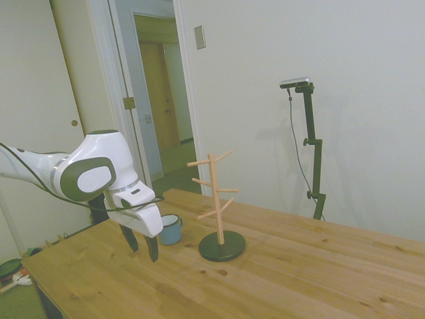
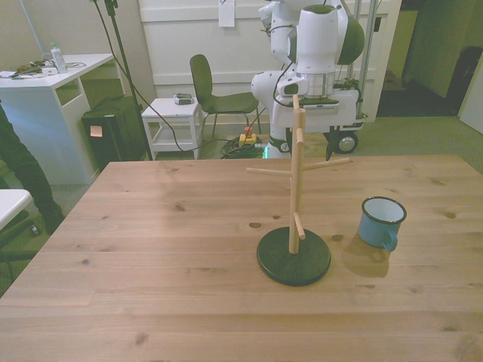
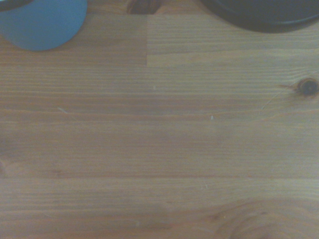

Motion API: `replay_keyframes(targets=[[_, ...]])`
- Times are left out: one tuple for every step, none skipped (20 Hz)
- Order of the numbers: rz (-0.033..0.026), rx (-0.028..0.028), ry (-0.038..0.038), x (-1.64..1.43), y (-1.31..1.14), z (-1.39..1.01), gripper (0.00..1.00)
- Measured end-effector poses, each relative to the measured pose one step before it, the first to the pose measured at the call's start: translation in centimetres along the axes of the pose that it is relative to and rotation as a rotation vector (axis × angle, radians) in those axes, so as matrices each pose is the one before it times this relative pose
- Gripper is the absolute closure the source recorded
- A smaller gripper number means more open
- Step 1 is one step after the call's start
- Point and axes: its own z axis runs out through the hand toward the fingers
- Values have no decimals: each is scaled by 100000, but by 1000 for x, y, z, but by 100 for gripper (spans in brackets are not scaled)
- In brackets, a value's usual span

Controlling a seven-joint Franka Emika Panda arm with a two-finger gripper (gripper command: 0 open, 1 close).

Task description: Hang the mug

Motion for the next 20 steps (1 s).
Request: replay_keyframes(targets=[[-158, -108, -51, 21, -3, 47, 0], [-725, -29, -215, 96, 106, 69, 0], [66, 65, 8, 52, -38, -16, 0], [-47, 268, 296, 16, -266, -171, 0], [326, 369, 488, 5, -470, -274, 0], [942, 360, 606, -78, -661, -307, 0], [1120, 357, 756, -73, -805, -343, 0], [1045, 348, 522, -73, -816, -263, 0], [970, 251, 261, -72, -821, -159, 0], [579, 209, 110, -30, -840, -90, 0], [645, 271, 282, 7, -881, -142, 0], [361, 295, 365, 33, -883, -155, 0], [370, 268, 586, 4, -915, -189, 0], [261, 411, 603, -49, -977, -234, 0], [281, 486, 604, -115, -1021, -247, 0], [111, 456, 459, -204, -1061, -204, 0], [152, 341, 643, -243, -1041, -157, 0], [129, 190, 921, -286, -1055, -119, 0], [141, 184, 642, -290, -1021, -26, 0], [38, 84, 520, -281, -942, 54, 0]])
